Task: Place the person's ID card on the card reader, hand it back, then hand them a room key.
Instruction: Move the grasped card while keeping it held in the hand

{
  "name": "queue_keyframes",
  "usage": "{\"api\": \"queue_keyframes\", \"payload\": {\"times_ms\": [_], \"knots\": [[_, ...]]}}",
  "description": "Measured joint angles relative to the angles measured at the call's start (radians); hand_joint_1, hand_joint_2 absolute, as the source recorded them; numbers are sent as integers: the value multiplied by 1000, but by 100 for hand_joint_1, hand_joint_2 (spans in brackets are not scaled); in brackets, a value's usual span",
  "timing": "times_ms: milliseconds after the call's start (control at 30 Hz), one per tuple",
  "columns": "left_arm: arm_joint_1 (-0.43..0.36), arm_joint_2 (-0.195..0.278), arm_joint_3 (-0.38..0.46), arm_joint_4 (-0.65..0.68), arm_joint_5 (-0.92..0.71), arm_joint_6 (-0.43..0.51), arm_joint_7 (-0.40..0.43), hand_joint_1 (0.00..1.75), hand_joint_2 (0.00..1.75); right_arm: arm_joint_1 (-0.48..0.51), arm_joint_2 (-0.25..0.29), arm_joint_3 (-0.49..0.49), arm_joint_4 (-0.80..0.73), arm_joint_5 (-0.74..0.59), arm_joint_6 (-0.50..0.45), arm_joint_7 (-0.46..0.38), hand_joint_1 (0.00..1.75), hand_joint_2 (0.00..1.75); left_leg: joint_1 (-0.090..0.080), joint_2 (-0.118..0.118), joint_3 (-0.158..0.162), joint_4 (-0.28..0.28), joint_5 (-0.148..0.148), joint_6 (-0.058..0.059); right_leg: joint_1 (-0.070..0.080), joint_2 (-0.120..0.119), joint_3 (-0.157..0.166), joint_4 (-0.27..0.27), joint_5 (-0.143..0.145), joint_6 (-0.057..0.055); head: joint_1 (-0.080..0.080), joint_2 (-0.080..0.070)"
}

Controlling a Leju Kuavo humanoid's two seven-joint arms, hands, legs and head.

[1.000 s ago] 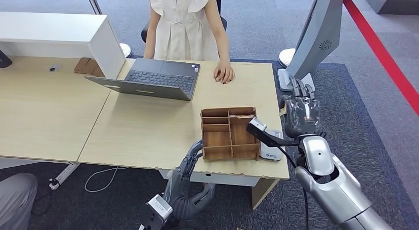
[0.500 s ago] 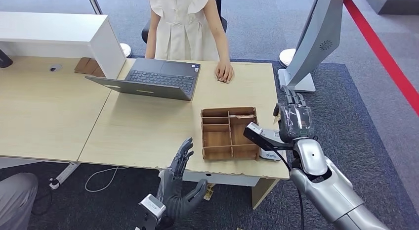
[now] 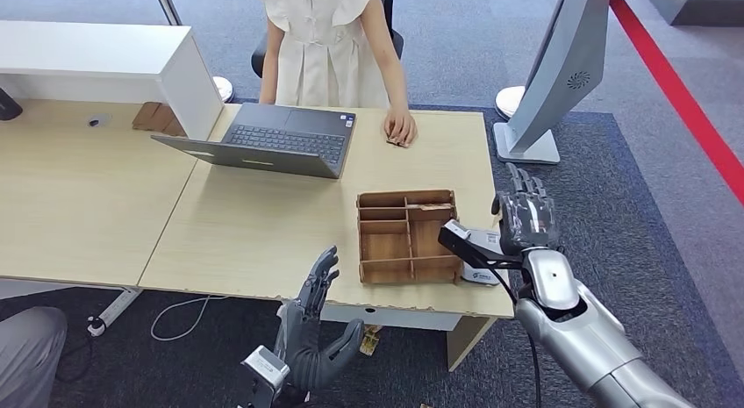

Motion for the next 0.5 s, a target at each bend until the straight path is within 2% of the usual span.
{"api": "queue_keyframes", "payload": {"times_ms": [233,500], "knots": [[6,5,0,-8,0,14,11,0,175,1,-12,0,13,-5,3,8,175,175,0,0,0,0,0,0,0,0,0,0,0,0,0,0],[13,12,2,-23,-6,49,14,0,175,1,-2,0,35,-5,5,-12,175,175,0,0,0,0,0,0,0,0,0,0,0,0,0,0]]}}
